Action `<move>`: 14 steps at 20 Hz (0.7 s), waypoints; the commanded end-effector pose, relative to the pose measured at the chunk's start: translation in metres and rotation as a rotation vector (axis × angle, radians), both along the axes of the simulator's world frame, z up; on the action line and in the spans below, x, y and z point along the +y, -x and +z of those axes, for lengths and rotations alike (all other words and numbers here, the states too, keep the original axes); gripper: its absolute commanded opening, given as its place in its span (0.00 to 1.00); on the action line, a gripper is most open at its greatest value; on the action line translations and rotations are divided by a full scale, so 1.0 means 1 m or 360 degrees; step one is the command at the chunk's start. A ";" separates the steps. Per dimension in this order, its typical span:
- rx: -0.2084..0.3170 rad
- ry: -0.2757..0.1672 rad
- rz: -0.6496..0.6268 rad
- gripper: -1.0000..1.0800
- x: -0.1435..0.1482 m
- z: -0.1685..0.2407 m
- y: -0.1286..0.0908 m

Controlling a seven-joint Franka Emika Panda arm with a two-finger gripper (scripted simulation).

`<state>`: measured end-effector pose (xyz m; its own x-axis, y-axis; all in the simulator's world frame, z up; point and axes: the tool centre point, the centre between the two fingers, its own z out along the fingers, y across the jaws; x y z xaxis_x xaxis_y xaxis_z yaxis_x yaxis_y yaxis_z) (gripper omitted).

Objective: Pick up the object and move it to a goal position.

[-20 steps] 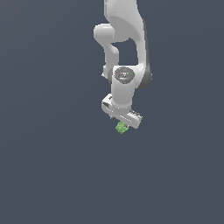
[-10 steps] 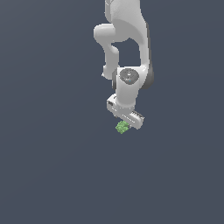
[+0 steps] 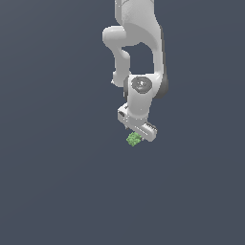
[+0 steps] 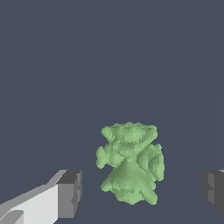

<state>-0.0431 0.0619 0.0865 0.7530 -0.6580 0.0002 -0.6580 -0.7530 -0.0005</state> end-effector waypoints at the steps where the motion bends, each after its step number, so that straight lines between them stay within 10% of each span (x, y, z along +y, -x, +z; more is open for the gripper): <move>1: 0.0001 0.0000 -0.0001 0.96 0.000 -0.007 0.001; 13: 0.0001 0.0001 -0.0006 0.96 0.000 -0.046 0.001; 14: 0.0001 0.0001 -0.0006 0.00 0.000 -0.046 0.001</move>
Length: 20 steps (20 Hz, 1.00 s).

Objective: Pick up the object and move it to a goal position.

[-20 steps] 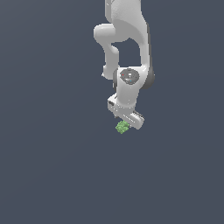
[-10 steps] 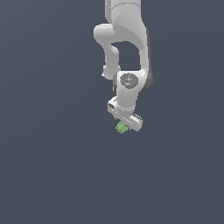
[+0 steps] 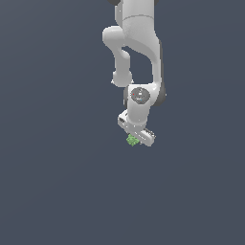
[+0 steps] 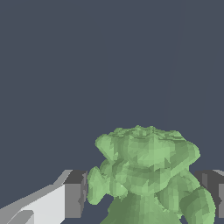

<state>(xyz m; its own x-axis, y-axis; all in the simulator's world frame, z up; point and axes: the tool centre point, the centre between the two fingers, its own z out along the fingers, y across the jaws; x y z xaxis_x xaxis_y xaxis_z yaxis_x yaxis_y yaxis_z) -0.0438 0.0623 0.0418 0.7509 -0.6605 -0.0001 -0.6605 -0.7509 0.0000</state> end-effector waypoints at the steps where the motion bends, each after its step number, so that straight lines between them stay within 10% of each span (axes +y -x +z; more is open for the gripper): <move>1: 0.0000 0.0000 -0.0001 0.00 0.000 -0.001 0.000; 20: -0.0003 0.0000 -0.0001 0.00 -0.038 0.019 -0.001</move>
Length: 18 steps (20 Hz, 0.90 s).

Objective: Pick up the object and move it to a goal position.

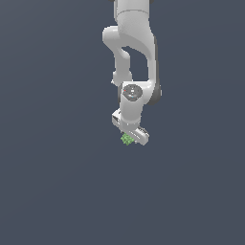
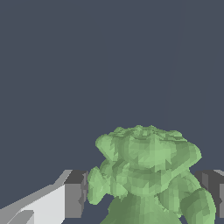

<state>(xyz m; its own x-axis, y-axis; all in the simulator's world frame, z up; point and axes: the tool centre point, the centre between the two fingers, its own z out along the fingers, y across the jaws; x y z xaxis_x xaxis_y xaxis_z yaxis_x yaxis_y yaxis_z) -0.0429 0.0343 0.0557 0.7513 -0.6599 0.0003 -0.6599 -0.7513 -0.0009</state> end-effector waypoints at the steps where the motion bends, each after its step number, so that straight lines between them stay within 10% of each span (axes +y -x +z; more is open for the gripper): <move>1: -0.0001 0.0000 -0.0003 0.00 -0.018 0.009 -0.001; 18: 0.0001 -0.0001 -0.0002 0.00 -0.206 0.104 -0.009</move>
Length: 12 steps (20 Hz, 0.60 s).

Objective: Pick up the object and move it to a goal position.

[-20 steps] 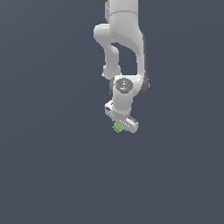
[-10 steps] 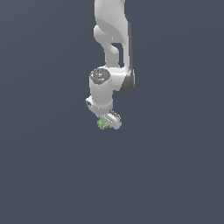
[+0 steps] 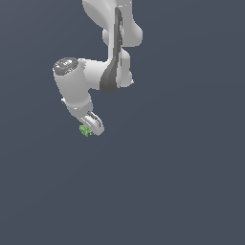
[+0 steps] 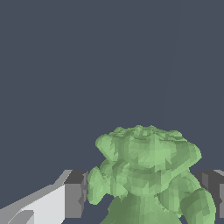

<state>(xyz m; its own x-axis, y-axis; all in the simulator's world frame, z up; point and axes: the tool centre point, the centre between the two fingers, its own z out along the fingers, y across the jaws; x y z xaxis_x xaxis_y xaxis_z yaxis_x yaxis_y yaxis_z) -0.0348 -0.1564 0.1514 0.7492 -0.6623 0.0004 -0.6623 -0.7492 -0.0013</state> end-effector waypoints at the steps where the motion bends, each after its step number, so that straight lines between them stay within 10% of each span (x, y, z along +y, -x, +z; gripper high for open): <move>1: 0.0001 0.0000 0.0003 0.00 -0.024 0.013 -0.001; 12: 0.0002 0.0001 0.0003 0.00 -0.073 0.037 -0.008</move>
<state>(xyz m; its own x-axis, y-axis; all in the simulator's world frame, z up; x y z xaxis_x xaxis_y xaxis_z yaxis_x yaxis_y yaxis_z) -0.0277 -0.2272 0.1869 0.7495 -0.6620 0.0006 -0.6620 -0.7495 -0.0003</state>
